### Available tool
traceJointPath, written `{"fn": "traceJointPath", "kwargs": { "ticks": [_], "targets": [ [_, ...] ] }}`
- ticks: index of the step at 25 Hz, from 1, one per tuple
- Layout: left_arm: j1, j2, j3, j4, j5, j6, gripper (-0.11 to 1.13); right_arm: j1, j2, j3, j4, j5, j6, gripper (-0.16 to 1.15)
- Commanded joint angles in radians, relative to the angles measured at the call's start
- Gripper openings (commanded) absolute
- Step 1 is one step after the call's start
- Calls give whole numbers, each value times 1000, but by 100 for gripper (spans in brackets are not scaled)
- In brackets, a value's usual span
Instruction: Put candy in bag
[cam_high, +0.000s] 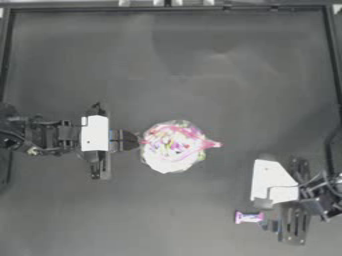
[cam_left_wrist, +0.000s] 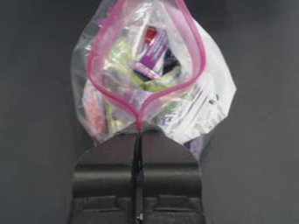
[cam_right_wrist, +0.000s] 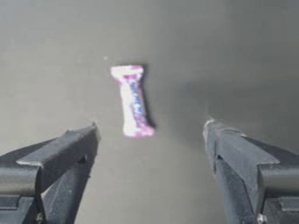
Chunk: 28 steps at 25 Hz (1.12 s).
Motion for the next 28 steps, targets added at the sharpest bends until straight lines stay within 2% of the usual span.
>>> {"fn": "traceJointPath", "kwargs": {
  "ticks": [1,13,28],
  "targets": [
    [3,-29,-17,0,-6,3,4,12,29,-9,-9,-44,18,98],
    [2,-29,-18,0,-6,3,4,12,152,-20,-17,-98,31,98],
    [2,-29,-18,0,-6,3,4,12,275,-71,-25,-100,28,98]
  ]
}}
